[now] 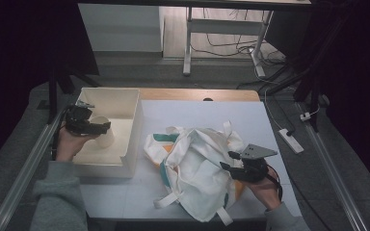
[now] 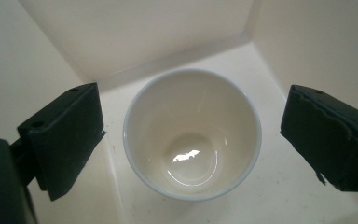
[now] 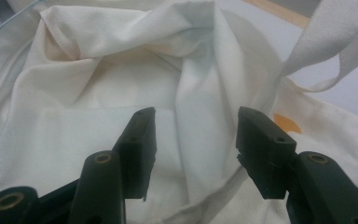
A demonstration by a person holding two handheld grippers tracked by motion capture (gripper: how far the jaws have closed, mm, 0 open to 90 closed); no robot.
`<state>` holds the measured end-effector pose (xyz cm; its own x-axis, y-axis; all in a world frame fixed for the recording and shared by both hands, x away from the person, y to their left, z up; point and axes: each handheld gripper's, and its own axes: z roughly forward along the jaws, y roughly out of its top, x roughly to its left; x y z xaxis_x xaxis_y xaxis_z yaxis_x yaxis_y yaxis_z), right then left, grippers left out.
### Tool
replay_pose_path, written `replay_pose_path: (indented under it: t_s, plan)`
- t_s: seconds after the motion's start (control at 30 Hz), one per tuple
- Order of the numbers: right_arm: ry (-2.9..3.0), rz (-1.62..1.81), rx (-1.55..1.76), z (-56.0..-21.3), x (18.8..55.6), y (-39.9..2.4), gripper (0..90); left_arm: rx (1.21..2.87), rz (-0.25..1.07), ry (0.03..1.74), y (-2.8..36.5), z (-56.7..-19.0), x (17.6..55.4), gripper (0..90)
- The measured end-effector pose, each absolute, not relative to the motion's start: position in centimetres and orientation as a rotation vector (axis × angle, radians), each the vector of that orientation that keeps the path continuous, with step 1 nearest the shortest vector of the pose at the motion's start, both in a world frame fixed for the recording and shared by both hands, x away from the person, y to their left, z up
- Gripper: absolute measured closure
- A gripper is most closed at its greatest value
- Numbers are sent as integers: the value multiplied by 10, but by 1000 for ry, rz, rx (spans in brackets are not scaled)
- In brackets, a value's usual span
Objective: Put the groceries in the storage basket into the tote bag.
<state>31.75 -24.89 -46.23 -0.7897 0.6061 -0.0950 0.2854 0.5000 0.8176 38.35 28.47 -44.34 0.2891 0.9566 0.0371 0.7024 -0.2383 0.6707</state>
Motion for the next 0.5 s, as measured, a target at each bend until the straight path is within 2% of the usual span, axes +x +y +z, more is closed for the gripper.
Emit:
replay_pose_path:
  t_s: [0.5]
  plan:
    - [2390,1184,731,-464,317,-245,486,2085,639,1528,277,-451,392,104]
